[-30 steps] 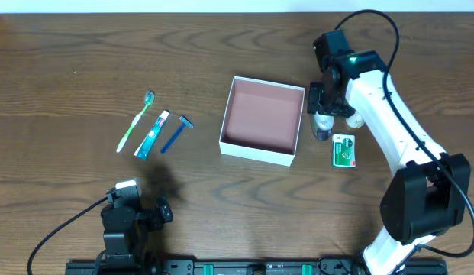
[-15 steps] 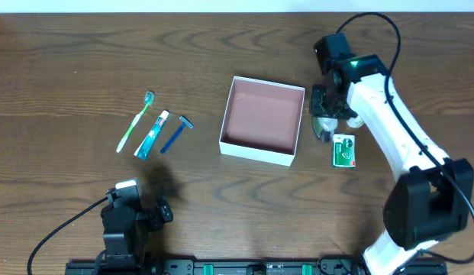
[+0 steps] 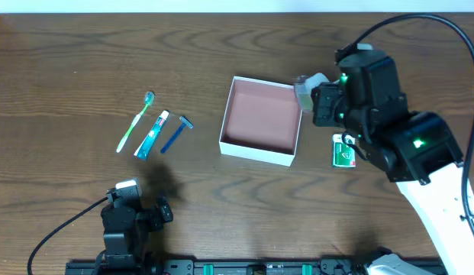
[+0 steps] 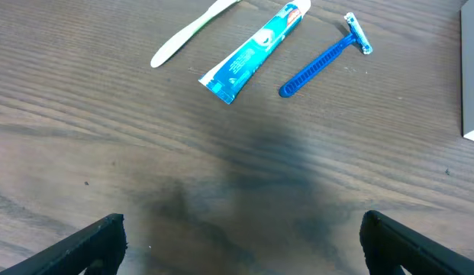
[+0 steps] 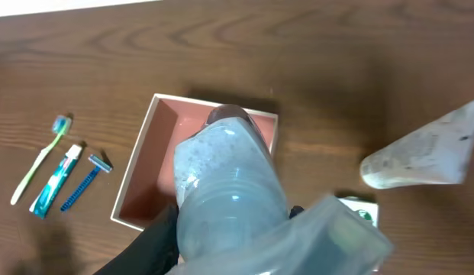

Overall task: Pack container
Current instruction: 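Lift the bottle into the box and release it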

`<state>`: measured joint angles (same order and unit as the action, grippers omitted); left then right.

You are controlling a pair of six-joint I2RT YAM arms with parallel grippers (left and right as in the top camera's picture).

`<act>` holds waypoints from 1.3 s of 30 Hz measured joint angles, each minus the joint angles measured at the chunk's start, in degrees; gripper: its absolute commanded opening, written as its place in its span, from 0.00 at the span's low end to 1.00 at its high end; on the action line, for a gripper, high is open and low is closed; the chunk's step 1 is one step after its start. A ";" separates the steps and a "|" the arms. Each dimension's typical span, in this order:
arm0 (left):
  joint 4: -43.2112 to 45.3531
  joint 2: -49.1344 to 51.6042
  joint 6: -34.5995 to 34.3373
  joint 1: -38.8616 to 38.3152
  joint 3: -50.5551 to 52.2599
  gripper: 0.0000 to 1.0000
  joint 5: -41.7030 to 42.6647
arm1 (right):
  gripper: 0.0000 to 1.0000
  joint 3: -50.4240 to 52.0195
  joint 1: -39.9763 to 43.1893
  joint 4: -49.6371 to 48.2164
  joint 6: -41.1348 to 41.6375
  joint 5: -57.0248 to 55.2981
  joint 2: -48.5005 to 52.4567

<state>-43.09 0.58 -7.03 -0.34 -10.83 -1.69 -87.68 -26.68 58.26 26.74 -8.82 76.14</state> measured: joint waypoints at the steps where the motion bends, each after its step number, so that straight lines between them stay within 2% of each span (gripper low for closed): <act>1: 0.00 0.00 -0.02 0.00 0.00 0.98 0.00 | 0.18 0.09 -0.20 -0.57 0.66 0.00 1.46; 11: 0.00 0.00 0.00 0.00 0.00 0.98 0.00 | 0.18 2.14 -0.31 -7.93 3.28 1.27 21.09; 16: 0.00 0.00 -0.02 0.00 0.00 0.98 0.00 | 0.20 2.32 -0.31 -9.11 3.54 1.29 25.31; 17: 0.00 0.00 0.00 0.00 0.00 0.98 0.00 | 0.27 2.32 -0.28 -9.20 3.65 1.25 25.64; 19: 0.00 0.00 0.00 0.00 0.00 0.98 0.00 | 0.71 2.32 -0.31 -9.27 4.02 1.22 25.86; 20: 0.00 0.00 0.00 0.00 0.00 0.98 0.00 | 0.78 2.32 -0.31 -9.33 4.13 1.14 25.88; 28: 0.00 0.00 0.00 0.00 0.00 0.98 0.00 | 0.90 2.25 -0.31 -6.71 3.21 1.31 23.91; 34: 0.00 0.00 0.00 0.00 0.00 0.98 0.00 | 0.99 2.12 0.31 0.81 2.34 0.20 10.80; 39: 0.00 0.00 -0.02 0.00 0.00 0.98 0.00 | 0.99 0.92 6.23 7.45 2.05 -3.65 3.19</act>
<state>-43.09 0.58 -7.05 -0.34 -10.83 -1.69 -86.76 -20.45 65.71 28.80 -12.47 79.33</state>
